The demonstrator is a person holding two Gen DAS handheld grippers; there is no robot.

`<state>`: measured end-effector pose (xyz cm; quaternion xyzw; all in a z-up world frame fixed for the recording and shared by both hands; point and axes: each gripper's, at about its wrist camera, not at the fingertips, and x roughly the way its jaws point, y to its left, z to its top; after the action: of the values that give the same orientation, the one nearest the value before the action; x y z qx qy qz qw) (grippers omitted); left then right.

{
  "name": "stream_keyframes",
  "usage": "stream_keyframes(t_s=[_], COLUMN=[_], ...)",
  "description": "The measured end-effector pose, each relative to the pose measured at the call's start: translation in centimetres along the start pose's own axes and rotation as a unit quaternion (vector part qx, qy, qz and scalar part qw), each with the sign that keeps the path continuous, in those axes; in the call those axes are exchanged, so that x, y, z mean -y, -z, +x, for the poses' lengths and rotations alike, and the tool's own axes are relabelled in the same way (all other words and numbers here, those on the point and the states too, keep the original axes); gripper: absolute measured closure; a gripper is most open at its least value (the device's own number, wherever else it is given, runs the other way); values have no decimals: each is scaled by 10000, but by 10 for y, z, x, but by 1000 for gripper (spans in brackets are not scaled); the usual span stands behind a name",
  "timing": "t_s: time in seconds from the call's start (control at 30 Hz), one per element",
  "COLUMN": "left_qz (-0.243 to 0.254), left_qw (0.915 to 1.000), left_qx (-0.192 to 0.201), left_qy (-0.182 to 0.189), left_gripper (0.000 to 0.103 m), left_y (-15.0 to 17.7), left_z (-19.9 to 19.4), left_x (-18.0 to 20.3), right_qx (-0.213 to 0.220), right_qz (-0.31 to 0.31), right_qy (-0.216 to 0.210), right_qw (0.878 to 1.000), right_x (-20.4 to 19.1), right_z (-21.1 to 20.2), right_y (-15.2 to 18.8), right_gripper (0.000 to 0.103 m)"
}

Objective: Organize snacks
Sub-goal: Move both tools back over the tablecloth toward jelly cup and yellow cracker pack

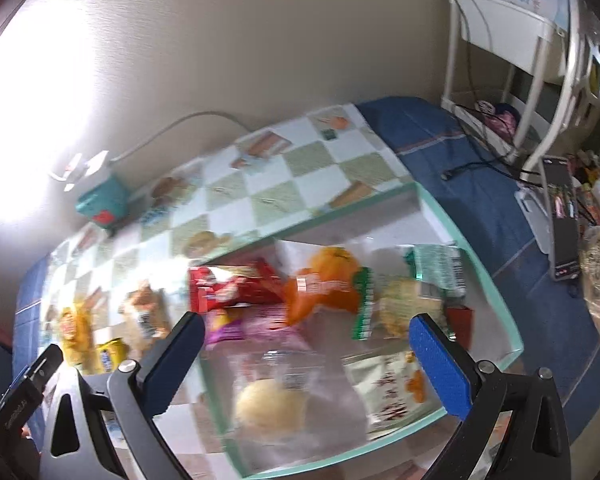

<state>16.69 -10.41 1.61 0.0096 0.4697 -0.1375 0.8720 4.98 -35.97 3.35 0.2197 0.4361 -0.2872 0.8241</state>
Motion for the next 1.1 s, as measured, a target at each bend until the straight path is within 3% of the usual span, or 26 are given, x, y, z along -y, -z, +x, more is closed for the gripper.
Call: stream_keyframes(t_s=[0.1, 0.43, 0.63, 0.8, 1.1], left_qz=[-84, -973, -1471, -1752, -2032], left_qw=[9994, 9916, 9850, 9788, 9761], left_qx=[224, 107, 105, 107, -264], left_qy=[-261, -848, -892, -1059, -724], left_gripper=[1, 1, 1, 1, 1], left_y=[-1, 8, 16, 20, 23], left_z=[-13, -21, -28, -31, -4], left_x=[-27, -121, -162, -187, -192], right_qx=[51, -164, -308, -728, -1111], right_qz=[-219, -845, -1066, -1333, -1366], right_qy=[-60, -219, -432, -676, -757], right_qw=[9997, 9960, 9929, 9861, 9815], right_x=[-20, -81, -116, -141, -157], right_z=[-6, 0, 7, 26, 56], right_y=[3, 27, 45, 68, 85], right_gripper=[0, 0, 0, 0, 0])
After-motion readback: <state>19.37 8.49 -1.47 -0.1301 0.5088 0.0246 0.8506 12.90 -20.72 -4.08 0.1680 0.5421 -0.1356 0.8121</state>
